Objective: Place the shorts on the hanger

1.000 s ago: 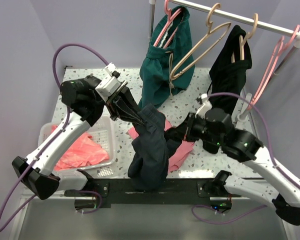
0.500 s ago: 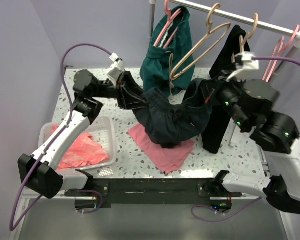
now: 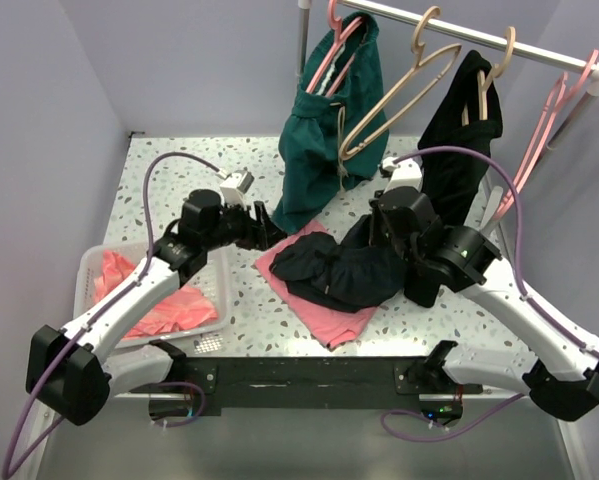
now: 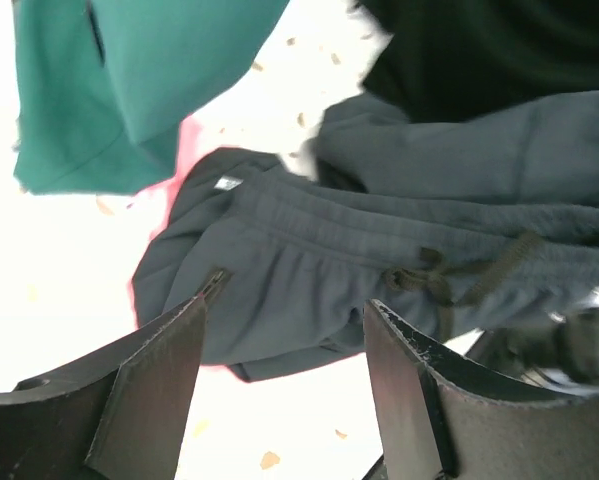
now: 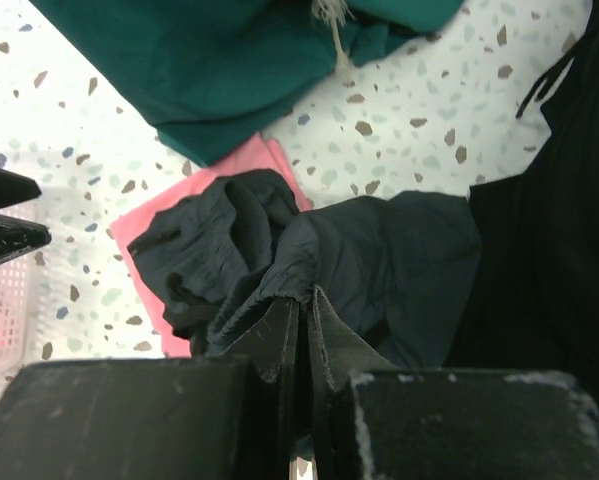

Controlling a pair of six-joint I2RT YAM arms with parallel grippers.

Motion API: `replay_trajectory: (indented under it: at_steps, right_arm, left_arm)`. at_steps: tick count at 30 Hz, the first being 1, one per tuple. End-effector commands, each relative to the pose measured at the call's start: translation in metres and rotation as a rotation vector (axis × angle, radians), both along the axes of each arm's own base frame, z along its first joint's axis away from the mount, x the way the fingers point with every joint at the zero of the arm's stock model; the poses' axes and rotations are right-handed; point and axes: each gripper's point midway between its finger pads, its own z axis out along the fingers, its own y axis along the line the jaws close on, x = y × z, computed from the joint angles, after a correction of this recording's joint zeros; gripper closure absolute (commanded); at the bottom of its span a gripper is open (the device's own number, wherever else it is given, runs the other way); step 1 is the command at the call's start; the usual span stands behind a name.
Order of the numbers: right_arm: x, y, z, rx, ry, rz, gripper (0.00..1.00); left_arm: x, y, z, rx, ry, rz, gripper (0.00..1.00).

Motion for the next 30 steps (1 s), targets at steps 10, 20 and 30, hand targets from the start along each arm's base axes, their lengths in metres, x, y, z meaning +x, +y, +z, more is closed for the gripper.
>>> replay_trajectory:
  at_steps: [10,20,30]
  right_arm:
    - [-0.044,-0.038,-0.109,0.054,0.163,-0.131,1.00]
    - [-0.067,-0.052,-0.100,0.113,0.182,-0.133,0.32]
    - [-0.023,-0.010,0.023,0.249,-0.031,-0.055,0.25]
  left_arm:
    - [0.017,-0.001,-0.037,0.128,0.064,0.273,0.38]
    - [0.018,-0.021,-0.041,0.179,0.067,0.215,0.37]
    - [0.002,-0.015,-0.028,0.171,0.045,0.172,0.37]
